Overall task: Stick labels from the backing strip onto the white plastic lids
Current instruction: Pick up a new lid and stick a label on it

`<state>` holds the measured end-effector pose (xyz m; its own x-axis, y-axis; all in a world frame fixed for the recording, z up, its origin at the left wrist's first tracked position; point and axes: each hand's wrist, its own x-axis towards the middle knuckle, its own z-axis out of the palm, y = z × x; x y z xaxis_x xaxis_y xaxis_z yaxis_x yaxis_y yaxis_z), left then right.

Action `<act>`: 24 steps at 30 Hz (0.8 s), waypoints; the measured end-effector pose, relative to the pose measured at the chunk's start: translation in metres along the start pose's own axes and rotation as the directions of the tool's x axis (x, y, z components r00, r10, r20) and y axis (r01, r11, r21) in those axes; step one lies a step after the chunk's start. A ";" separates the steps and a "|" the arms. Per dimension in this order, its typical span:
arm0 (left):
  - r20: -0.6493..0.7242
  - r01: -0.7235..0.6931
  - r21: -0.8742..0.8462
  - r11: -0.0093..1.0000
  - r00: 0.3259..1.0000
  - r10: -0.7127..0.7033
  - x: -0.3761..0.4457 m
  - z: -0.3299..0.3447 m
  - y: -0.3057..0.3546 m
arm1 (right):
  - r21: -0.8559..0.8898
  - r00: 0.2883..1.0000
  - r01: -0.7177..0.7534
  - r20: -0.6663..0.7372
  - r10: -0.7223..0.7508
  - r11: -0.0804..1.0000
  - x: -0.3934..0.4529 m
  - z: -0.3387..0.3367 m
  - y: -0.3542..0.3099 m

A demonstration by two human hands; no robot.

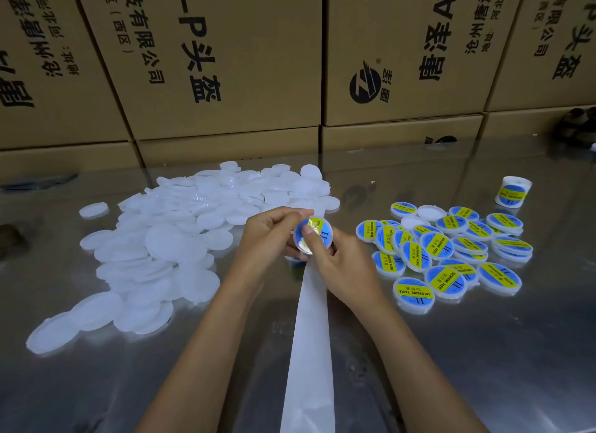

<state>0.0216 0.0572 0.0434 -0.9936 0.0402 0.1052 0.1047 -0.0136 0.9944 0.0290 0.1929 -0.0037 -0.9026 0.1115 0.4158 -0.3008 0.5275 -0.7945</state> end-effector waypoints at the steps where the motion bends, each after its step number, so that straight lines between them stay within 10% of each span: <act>1: 0.034 -0.010 -0.006 1.000 0.999 0.010 -0.001 -0.001 0.000 | -0.044 1.000 0.001 -0.017 -0.001 0.999 0.000 0.000 0.001; 9: 0.284 -0.017 -0.006 1.000 0.959 0.018 0.000 -0.004 -0.001 | 0.114 0.993 -0.015 -0.118 0.028 0.993 0.006 -0.001 0.007; 15: 0.026 -0.032 -0.045 0.998 0.999 0.033 0.001 -0.001 -0.002 | 0.321 0.988 -0.093 -0.084 0.126 0.943 0.009 -0.004 0.002; 24: -0.230 -0.059 -0.072 0.996 0.972 0.041 0.001 0.007 -0.005 | 0.037 1.000 0.011 0.004 -0.011 0.999 0.002 -0.004 0.002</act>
<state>0.0202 0.0648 0.0389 -0.9713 -0.1917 0.1409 0.1600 -0.0884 0.9832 0.0277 0.1975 -0.0021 -0.9003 0.1021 0.4231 -0.3223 0.4968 -0.8058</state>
